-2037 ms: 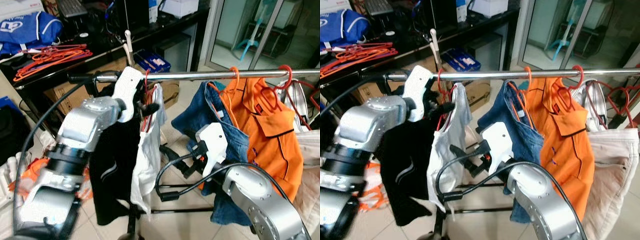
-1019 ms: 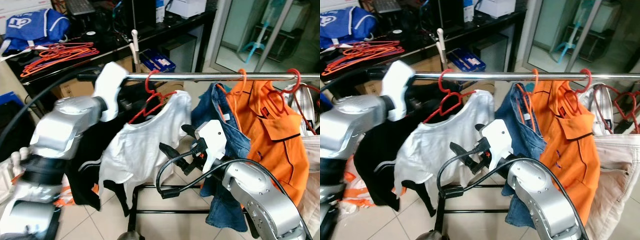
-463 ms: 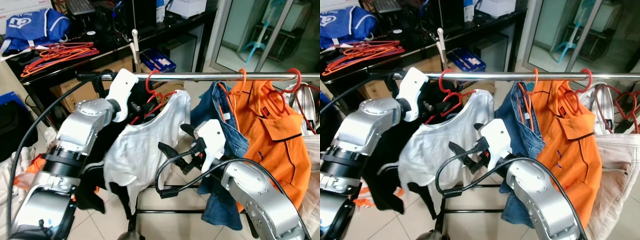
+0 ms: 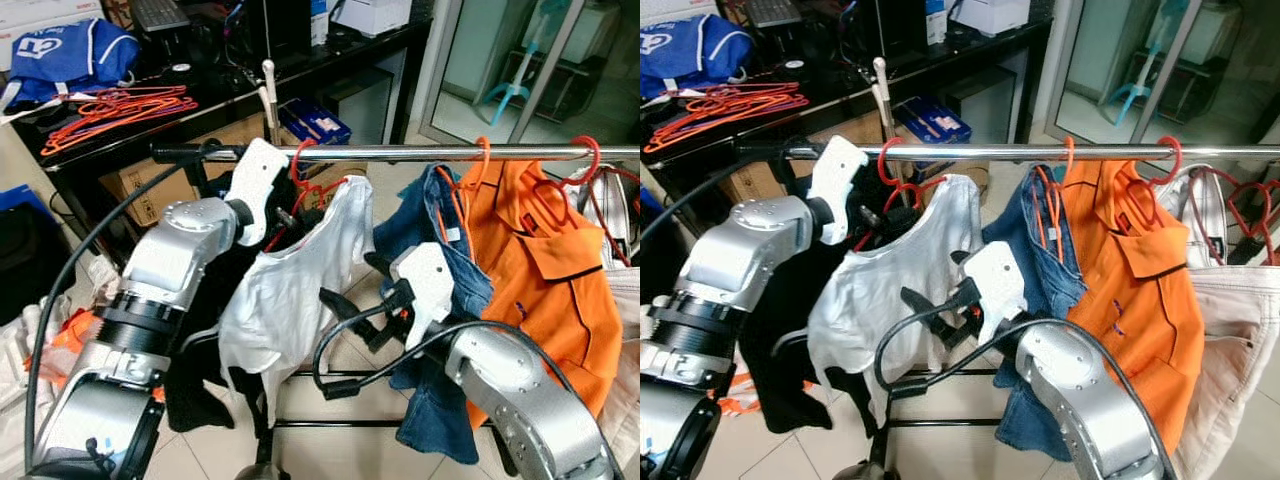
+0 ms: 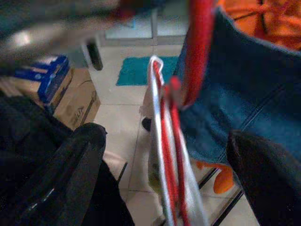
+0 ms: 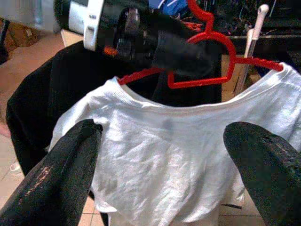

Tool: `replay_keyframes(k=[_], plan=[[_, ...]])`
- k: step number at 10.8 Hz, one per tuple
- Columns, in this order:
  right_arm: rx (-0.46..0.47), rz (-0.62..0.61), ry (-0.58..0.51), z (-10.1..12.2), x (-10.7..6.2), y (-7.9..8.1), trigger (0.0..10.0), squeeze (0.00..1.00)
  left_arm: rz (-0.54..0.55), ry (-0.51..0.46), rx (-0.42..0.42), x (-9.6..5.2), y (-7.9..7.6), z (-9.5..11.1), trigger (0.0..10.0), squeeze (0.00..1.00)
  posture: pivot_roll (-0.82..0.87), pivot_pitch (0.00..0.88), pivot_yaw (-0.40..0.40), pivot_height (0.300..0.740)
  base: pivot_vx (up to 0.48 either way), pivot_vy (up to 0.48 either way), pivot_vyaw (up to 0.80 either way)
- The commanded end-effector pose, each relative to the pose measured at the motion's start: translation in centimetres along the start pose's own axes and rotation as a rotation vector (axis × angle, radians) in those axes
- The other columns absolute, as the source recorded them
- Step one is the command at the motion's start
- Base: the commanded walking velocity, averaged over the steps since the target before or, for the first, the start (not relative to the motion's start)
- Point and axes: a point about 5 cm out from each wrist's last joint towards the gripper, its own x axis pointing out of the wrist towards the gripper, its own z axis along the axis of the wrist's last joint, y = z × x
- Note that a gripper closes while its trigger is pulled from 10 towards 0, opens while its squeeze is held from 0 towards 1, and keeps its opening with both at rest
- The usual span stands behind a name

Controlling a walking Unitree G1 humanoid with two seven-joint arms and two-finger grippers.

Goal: Hang hanger

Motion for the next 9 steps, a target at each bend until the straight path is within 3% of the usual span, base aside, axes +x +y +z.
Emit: replay_keyframes(k=[1, 5, 9], plan=[[-0.015, -0.002, -0.010, 0.4, 0.0, -0.1, 10.0, 0.00, 0.009, -0.012, 0.029, 0.3, 0.1, 1.0, 10.0, 0.00, -0.02, 0.000, 0.050, 0.740, 0.000, 0.000, 0.00], [-0.012, 0.003, -0.013, 0.4, 0.2, 0.1, 10.0, 0.00, 0.092, 0.002, 0.004, 0.9, 1.1, 1.2, 10.0, 0.00, -0.01, 0.000, 0.052, 0.740, 0.000, 0.000, 0.00], [-0.013, 0.001, -0.015, 0.5, 0.3, -0.1, 10.0, 0.00, 0.074, 0.022, 0.015, 0.2, 1.5, 1.2, 10.0, 0.00, -0.01, 0.000, 0.053, 0.740, 0.000, 0.000, 0.00]])
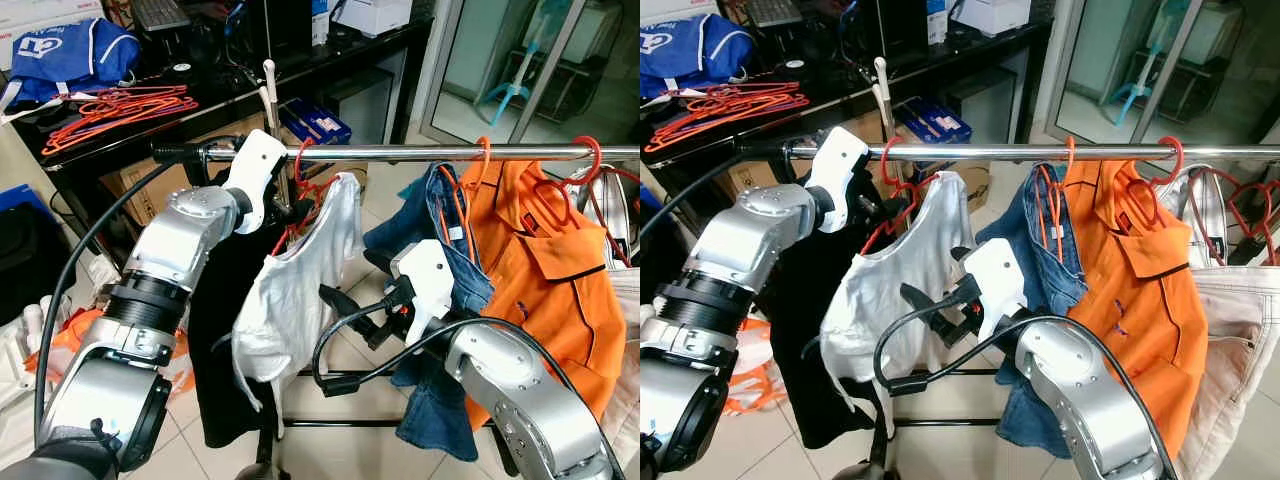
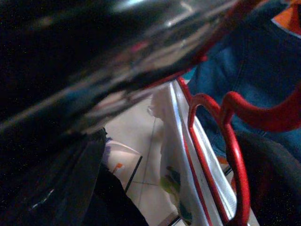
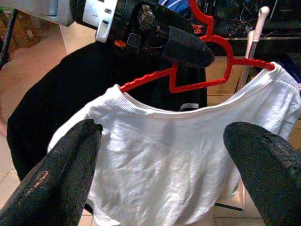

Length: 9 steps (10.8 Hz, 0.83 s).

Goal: Hang hanger

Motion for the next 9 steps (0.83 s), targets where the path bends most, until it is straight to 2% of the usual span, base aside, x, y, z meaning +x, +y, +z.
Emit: replay_keyframes(k=[1, 2, 5, 6, 7, 9], plan=[[-0.015, 0.000, -0.011, 0.37, 0.18, -0.11, 10.0, 0.00, -0.002, -0.011, -0.011, -0.37, 0.24, 0.19, 3.9, 0.00, 0.00, 0.000, 0.050, 0.740, 0.000, 0.000, 0.00], [-0.015, 0.003, -0.011, 0.37, 0.26, -0.11, 10.0, 0.00, -0.003, -0.018, -0.030, -0.40, 0.36, 0.26, 0.0, 0.00, 0.00, 0.000, 0.051, 0.740, 0.000, 0.000, 0.00], [-0.023, 0.000, -0.015, 0.50, 0.33, -0.35, 10.0, 0.00, -0.005, -0.016, -0.024, -0.57, 0.45, 0.49, 0.0, 0.00, 0.00, 0.000, 0.056, 0.740, 0.000, 0.000, 0.00], [-0.024, -0.001, -0.014, 0.50, 0.32, -0.38, 10.0, 0.00, -0.008, -0.010, -0.010, -0.62, 0.45, 0.47, 2.8, 0.00, 0.00, 0.000, 0.057, 0.740, 0.000, 0.000, 0.00], [-0.026, 0.000, -0.015, 0.51, 0.30, -0.35, 10.0, 0.00, -0.021, 0.001, 0.026, -0.76, 0.36, 0.38, 10.0, 0.00, 0.00, 0.000, 0.057, 0.740, 0.000, 0.000, 0.00], [-0.028, -0.005, -0.015, 0.55, 0.22, -0.47, 10.0, 0.00, -0.022, 0.005, 0.079, -0.81, 0.39, 0.37, 10.0, 0.00, 0.00, 0.000, 0.064, 0.740, 0.000, 0.000, 0.00]])
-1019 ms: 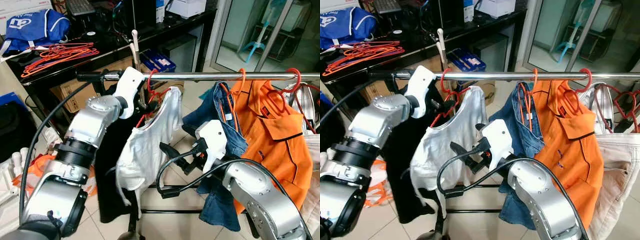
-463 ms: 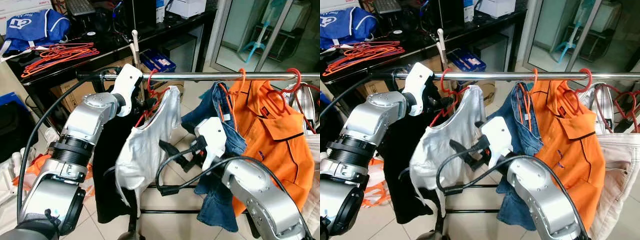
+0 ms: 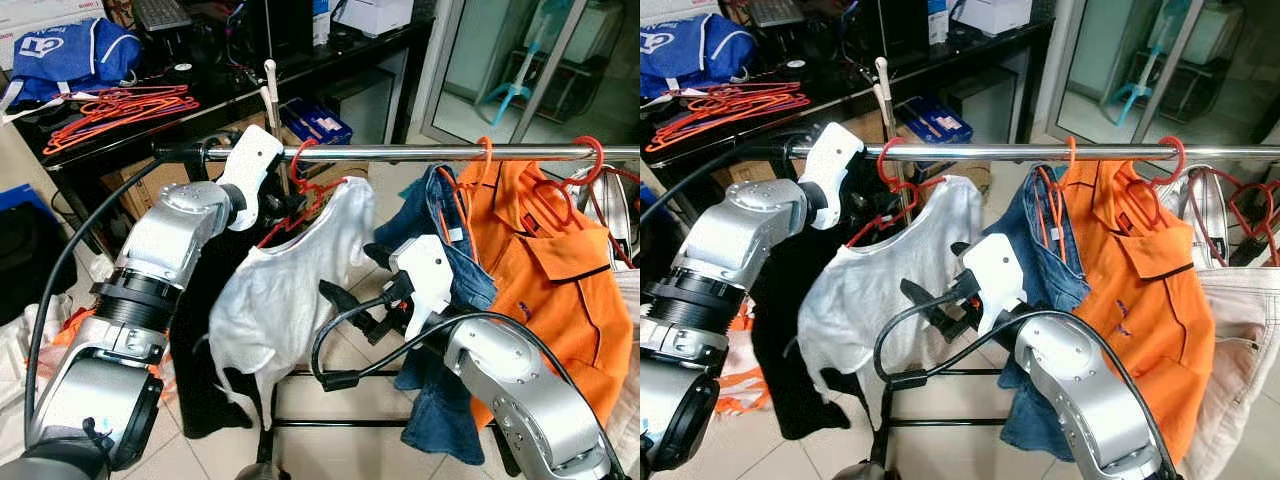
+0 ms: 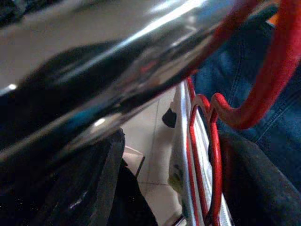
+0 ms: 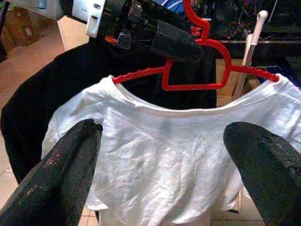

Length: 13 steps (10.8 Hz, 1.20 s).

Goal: Hang hanger

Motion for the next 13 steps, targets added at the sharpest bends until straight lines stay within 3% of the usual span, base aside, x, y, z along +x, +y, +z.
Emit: replay_keyframes(k=[1, 2, 3, 4, 5, 6, 7, 12, 13], plan=[[-0.004, -0.007, -0.013, 0.21, -0.13, -0.17, 10.0, 0.00, -0.020, -0.012, 0.035, -0.21, -0.24, 0.16, 10.0, 0.00, 0.00, 0.000, 0.068, 0.740, 0.000, 0.000, 0.00], [-0.003, -0.008, -0.013, 0.16, -0.10, -0.09, 10.0, 0.00, -0.034, -0.012, 0.037, -0.18, -0.38, 0.13, 10.0, 0.00, 0.00, 0.000, 0.069, 0.740, 0.000, 0.000, 0.00], [-0.001, -0.007, -0.014, 0.16, -0.03, 0.03, 10.0, 0.00, -0.040, -0.009, 0.032, -0.11, -0.52, 0.05, 10.0, 0.75, 0.00, 0.000, 0.071, 0.740, 0.000, 0.000, 0.00], [0.000, -0.008, -0.015, 0.18, 0.00, 0.08, 10.0, 0.00, -0.054, -0.011, 0.015, 0.00, -0.73, 0.00, 10.0, 1.00, 0.00, 0.000, 0.073, 0.740, 0.000, 0.000, 0.00], [-0.001, -0.010, -0.014, 0.19, 0.01, 0.06, 10.0, 0.00, -0.043, -0.009, 0.014, 0.24, -0.81, 0.06, 10.0, 1.00, 0.00, 0.000, 0.073, 0.740, 0.000, 0.000, 0.00], [0.000, -0.011, -0.015, 0.18, 0.03, 0.07, 10.0, 0.00, -0.037, -0.009, 0.014, 0.33, -0.78, 0.06, 10.0, 0.88, 0.00, 0.000, 0.073, 0.740, 0.000, 0.000, 0.00], [-0.001, -0.012, -0.018, 0.25, 0.12, 0.07, 10.0, 0.00, -0.026, -0.008, 0.009, 0.39, -0.60, 0.07, 10.0, 0.00, 0.00, 0.000, 0.078, 0.740, 0.000, 0.000, 0.00], [-0.011, 0.039, -0.021, 0.52, 0.03, 0.50, 10.0, 0.00, 0.018, 0.012, -0.019, 0.38, -0.03, -0.50, 10.0, 0.00, -0.01, 0.000, 0.077, 0.740, 0.000, 0.000, 0.00], [-0.014, 0.042, -0.021, 0.55, -0.01, 0.55, 10.0, 0.00, 0.021, 0.006, -0.023, 0.35, 0.11, -0.49, 8.1, 0.00, -0.01, 0.000, 0.078, 0.740, 0.000, 0.000, 0.00]])
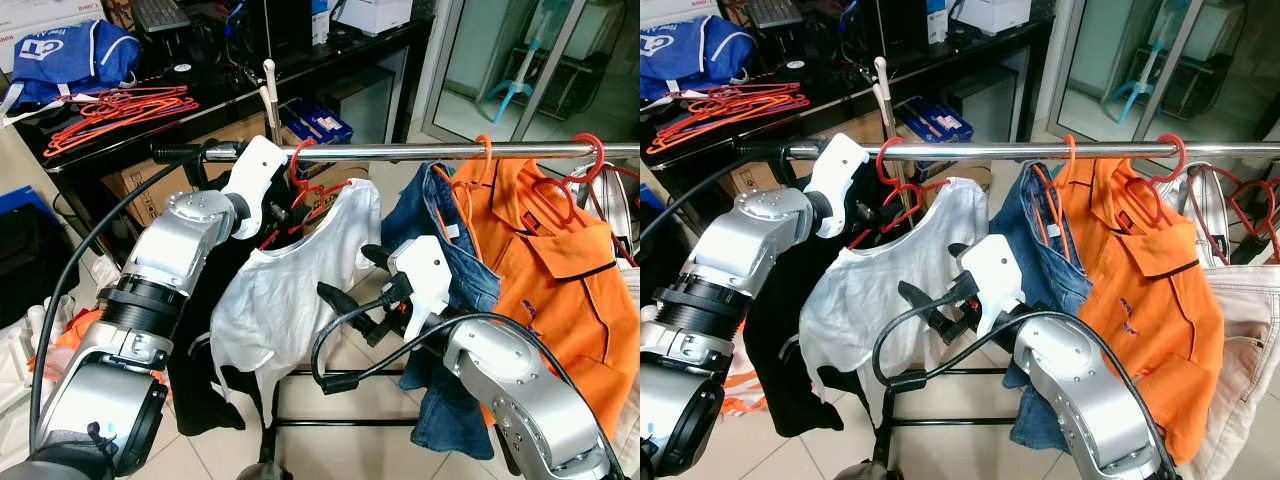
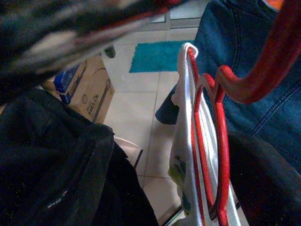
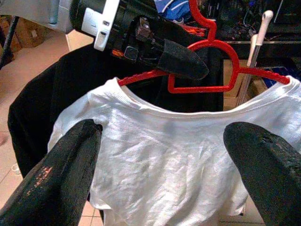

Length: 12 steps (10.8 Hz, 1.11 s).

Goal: Hang hanger

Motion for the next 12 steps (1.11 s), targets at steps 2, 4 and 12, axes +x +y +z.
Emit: replay_keyframes(k=[2, 4, 12], plan=[[-0.014, 0.009, -0.024, 0.6, -0.1, 0.2, 10.0, 0.00, -0.006, -0.034, -0.013, 0.1, 0.1, 0.7, 5.7, 0.00, -0.01, 0.000, 0.078, 0.740, 0.000, 0.000, 0.00], [-0.015, 0.008, -0.023, 0.6, -0.1, 0.1, 10.0, 0.00, -0.019, -0.048, -0.004, 0.4, -0.1, 0.9, 4.6, 0.00, -0.01, 0.000, 0.081, 0.740, 0.000, 0.000, 0.00], [-0.006, -0.007, -0.009, 0.3, -0.6, 0.0, 10.0, 0.00, 0.041, -0.172, -0.080, -1.3, -1.1, 0.2, 10.0, 1.00, -0.02, 0.000, 0.062, 0.740, 0.000, 0.000, 0.00]])
